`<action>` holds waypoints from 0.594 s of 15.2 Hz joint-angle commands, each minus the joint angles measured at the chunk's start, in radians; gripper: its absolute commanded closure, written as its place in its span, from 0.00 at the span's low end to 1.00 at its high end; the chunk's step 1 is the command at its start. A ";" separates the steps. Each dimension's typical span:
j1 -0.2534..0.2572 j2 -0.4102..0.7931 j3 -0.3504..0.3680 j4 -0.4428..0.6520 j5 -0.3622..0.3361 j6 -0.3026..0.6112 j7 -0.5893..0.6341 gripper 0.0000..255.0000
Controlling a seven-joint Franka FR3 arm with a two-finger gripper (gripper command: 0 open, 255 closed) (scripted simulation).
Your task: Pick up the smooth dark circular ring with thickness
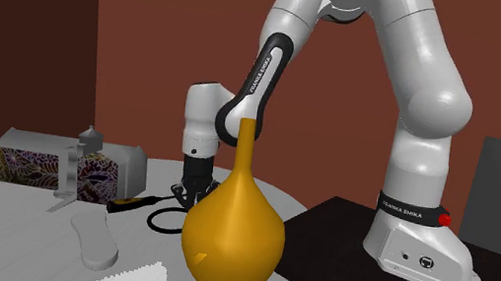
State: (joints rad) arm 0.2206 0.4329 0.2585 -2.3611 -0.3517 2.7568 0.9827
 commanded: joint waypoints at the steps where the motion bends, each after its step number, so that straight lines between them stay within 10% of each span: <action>1: -0.001 0.006 -0.006 -0.003 -0.001 -0.004 0.002 1.00; 9: -0.023 -0.037 0.019 -0.016 0.026 -0.034 -0.022 1.00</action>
State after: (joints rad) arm 0.2029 0.4079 0.2709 -2.3728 -0.3338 2.7323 0.9664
